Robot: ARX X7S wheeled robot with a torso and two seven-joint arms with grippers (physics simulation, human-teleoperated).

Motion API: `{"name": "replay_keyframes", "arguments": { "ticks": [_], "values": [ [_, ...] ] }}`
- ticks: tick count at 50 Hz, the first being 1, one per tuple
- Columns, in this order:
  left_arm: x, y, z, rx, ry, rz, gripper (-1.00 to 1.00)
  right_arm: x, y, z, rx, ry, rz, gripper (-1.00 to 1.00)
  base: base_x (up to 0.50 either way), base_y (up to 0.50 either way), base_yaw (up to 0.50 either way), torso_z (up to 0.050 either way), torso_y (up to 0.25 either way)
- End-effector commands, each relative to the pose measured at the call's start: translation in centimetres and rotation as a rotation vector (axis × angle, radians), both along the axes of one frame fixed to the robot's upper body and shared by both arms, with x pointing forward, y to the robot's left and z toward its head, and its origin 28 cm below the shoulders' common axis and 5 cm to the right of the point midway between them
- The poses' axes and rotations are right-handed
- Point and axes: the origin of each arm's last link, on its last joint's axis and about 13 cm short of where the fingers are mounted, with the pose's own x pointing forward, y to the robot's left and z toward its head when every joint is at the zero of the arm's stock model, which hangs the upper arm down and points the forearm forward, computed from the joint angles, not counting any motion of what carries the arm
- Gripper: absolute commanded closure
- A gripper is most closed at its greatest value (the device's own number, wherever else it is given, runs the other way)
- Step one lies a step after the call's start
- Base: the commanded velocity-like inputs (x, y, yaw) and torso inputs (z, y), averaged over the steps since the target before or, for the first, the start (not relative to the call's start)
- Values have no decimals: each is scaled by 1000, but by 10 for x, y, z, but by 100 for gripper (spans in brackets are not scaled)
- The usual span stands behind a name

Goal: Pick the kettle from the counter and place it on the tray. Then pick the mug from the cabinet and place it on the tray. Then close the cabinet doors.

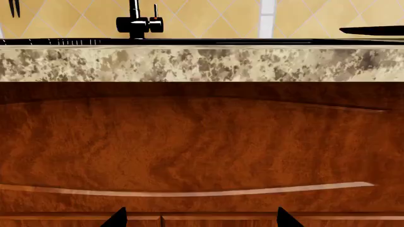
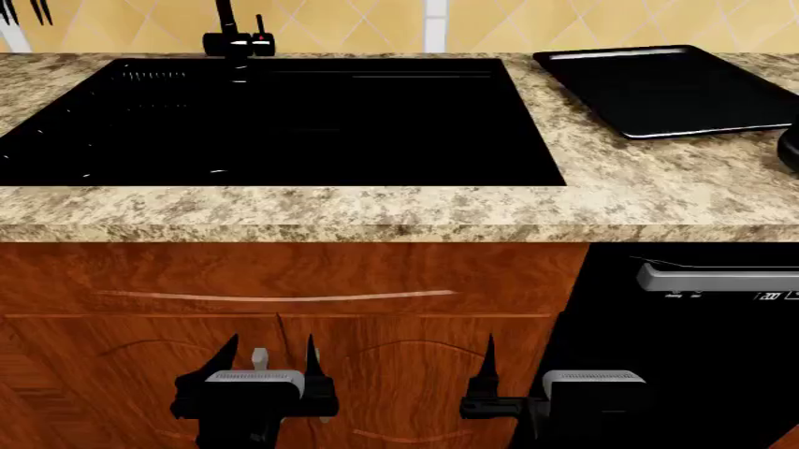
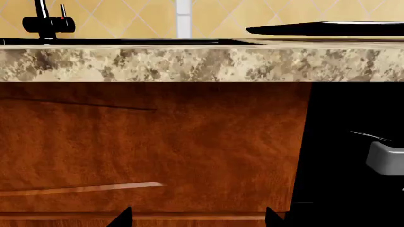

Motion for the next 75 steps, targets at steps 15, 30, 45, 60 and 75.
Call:
{"name": "replay_keyframes", "arguments": {
  "ticks": [15, 30, 45, 60, 75],
  "values": [
    [-6, -1, 13, 3, -61, -1, -100, -5, -2, 2, -3, -8, -12, -100, 0, 0, 0, 10, 0],
    [-8, 9, 90, 27, -153, -26, -100, -19, -13, 81, -63, -144, 8, -100, 0, 0, 0, 50, 0],
    [24, 24, 291, 105, -340, -1, -100, -8, -36, 238, -141, -246, -12, -100, 0, 0, 0, 50, 0],
    [52, 14, 473, 123, -451, 115, -100, -8, -32, 302, -191, -310, -37, -100, 0, 0, 0, 50, 0],
    [77, 17, 537, 67, -422, 239, -100, -13, -34, 308, -198, -316, -35, -100, 0, 0, 0, 50, 0]
  ]
}}
